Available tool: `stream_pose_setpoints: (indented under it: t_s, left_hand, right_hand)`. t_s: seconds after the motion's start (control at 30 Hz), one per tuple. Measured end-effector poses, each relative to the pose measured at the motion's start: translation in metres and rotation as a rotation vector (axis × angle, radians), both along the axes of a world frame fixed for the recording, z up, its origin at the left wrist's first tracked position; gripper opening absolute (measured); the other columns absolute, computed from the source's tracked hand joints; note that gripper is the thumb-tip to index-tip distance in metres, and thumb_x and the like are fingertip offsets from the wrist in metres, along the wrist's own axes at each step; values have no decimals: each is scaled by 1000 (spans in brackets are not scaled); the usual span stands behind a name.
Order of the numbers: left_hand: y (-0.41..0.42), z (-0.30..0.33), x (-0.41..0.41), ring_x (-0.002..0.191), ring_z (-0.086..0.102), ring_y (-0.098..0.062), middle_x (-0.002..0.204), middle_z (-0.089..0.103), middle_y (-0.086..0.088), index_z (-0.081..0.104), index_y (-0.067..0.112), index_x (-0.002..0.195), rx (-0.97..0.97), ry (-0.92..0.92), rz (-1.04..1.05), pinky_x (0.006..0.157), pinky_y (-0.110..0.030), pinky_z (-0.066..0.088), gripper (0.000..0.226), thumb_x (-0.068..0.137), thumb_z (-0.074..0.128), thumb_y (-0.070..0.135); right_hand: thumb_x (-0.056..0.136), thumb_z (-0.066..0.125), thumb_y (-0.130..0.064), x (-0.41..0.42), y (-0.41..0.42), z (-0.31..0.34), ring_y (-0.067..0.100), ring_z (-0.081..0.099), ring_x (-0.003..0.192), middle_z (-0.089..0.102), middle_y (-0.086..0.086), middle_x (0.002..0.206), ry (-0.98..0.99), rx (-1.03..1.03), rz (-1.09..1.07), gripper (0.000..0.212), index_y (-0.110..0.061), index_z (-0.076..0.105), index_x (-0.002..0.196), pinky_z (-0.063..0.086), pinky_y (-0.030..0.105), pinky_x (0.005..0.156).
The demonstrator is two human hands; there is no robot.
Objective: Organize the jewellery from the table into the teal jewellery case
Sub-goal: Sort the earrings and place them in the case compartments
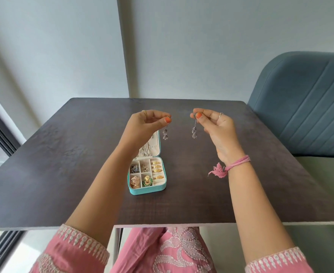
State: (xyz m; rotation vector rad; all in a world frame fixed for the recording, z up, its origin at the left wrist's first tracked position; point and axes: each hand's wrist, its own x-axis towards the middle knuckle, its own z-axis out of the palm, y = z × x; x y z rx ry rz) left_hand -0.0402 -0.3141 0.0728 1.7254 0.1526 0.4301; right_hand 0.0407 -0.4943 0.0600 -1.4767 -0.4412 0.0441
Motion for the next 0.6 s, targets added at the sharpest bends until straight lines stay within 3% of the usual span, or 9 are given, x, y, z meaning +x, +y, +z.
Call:
stream_pose_setpoints:
  t_s: [0.1,0.33,0.6]
  left_hand:
    - [9,-2,-12,69,64,-1,72,72,11,74,24,84,4,28,13,77,-21,51,8,81,74,17]
    - [27,-12,-37,74,67,-9,82,75,-1,76,26,88,118,129,86,79,-32,54,10,79,76,21]
    - [38,-31,-48,69,64,-8,78,72,5,74,28,84,282,206,144,68,-19,49,9,76,79,27]
  right_hand:
    - [91,63,-18,-7,5,1,-7,63,88,74,-8,94,13,0,35,11,-22,70,98,41,2,69]
    - [90,64,-14,-18,18,-5,-5,65,88,74,-7,90,21,30,64,12,-17,70,100,42,5,69]
    - [90,64,-15,-24,30,-13,-5,64,88,75,-8,89,42,10,82,12,-19,70,99,43,5,68]
